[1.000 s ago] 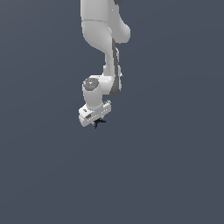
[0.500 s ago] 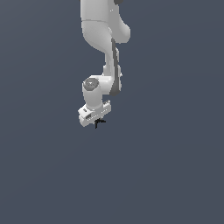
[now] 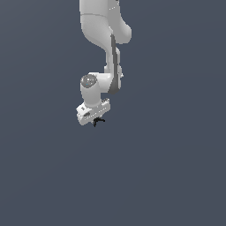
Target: Pick up the object and move it to a goal position.
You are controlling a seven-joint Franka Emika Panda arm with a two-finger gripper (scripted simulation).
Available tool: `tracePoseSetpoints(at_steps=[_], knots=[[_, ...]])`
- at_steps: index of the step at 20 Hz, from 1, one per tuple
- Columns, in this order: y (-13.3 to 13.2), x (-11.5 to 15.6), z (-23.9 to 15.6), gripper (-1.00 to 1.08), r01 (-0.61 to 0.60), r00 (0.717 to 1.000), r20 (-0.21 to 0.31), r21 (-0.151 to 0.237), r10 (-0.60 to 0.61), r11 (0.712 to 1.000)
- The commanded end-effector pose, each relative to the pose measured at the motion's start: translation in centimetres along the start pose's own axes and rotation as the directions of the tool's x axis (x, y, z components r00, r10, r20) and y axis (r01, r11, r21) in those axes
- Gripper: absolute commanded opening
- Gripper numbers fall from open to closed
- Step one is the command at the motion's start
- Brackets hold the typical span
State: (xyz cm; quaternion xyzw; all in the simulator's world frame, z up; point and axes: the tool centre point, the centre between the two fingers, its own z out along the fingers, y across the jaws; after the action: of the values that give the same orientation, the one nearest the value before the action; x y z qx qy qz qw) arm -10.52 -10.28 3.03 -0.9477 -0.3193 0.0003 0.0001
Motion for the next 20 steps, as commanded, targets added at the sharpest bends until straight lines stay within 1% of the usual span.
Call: tracePoseSetpoints(at_steps=[1, 13, 20], knots=[[0.4, -0.7, -1.1, -1.0, -0.001, 1.0, -0.001, -0.001, 0.001, 1.0], [3.0, -5.5, -8.8, -1.0, 0.0, 1.0, -0.001, 0.0, 0.0, 1.0], [3.9, -6.9, -11.2, -1.0, 0.0, 1.0, -0.001, 0.0, 0.0, 1.0]])
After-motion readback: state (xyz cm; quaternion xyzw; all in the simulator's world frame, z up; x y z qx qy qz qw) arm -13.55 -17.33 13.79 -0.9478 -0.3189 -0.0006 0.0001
